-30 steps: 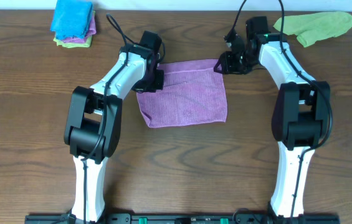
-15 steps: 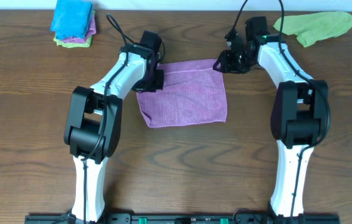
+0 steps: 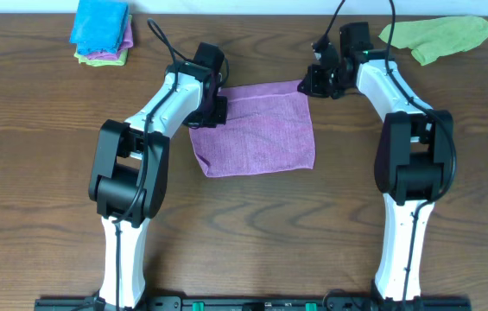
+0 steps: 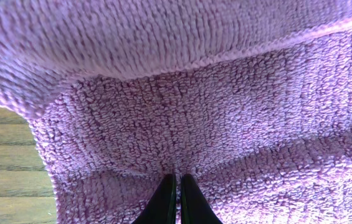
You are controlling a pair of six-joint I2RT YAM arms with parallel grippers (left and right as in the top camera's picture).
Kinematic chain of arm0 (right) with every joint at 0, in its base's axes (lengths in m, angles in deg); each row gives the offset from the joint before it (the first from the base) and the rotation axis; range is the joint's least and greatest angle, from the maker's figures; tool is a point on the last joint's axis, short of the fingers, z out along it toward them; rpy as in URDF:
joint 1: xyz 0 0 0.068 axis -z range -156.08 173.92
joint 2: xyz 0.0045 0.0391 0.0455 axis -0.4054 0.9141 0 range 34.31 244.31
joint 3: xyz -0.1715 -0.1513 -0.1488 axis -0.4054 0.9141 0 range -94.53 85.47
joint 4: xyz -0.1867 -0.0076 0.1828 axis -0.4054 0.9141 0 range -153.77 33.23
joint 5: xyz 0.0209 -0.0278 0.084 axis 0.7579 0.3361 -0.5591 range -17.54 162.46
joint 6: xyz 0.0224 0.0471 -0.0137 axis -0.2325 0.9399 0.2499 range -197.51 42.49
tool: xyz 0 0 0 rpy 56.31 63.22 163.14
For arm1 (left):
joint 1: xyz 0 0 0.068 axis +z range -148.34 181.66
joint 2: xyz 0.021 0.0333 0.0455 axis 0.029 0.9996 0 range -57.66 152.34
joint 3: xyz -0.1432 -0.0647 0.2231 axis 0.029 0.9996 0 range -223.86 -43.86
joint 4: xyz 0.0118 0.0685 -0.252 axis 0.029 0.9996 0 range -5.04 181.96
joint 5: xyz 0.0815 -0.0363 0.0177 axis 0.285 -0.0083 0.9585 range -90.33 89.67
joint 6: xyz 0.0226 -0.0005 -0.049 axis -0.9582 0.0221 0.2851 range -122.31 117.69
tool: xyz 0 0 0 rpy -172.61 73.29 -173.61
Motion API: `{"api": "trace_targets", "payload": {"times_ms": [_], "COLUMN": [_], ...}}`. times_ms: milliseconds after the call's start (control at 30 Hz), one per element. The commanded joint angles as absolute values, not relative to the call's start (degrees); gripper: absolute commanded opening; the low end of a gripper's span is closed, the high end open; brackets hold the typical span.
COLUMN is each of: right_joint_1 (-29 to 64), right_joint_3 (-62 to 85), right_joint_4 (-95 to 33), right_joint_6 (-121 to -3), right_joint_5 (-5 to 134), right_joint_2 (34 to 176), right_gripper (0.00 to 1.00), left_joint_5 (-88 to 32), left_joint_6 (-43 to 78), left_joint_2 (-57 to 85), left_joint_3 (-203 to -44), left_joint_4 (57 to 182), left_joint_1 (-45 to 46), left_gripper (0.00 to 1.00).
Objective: Fold the cloth
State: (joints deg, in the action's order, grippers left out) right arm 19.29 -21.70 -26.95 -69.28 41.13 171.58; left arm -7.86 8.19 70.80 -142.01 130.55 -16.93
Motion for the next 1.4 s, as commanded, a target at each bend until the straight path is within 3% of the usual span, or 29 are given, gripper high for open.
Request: {"api": "trace_targets", "payload": {"times_ms": [0,300,633,733,933,1367], "right_joint_1": [19.34,19.34,19.34,19.34,19.34,18.94], "right_joint_3": [-21.66,-21.77,-21.77,-21.77,-21.77,-21.75], "right_joint_4": [-29.31,-40.50,-42.17,-42.14,-42.12,-41.47], "right_joint_6": [-65.63,-55.16,-52.23,-52.23,-52.23,-52.27], "right_joint_5": [36.89,35.01,40.95,40.95,40.93,40.89], "right_joint_2": [172.21,172.21,172.21,172.21,172.21,172.21], "right_gripper": [0.01,0.01,0.01,0.01,0.01,0.02], "left_joint_5": [-7.84,-7.84,-7.79,-7.66,-6.39,-4.21], "left_joint_6": [7.91,7.04,7.10,7.12,7.10,7.08], "left_joint_2": [69.10,69.10,69.10,69.10,69.21,71.98], "left_joint_3": [-141.49,-141.49,-141.49,-141.49,-141.49,-141.49], "left_joint_4": [130.55,130.55,125.58,120.75,113.37,107.40], "left_joint_1": [-16.71,-16.66,-15.77,-14.74,-14.06,-13.93], "left_gripper": [0.06,0.06,0.06,0.15,0.23,0.24]}}
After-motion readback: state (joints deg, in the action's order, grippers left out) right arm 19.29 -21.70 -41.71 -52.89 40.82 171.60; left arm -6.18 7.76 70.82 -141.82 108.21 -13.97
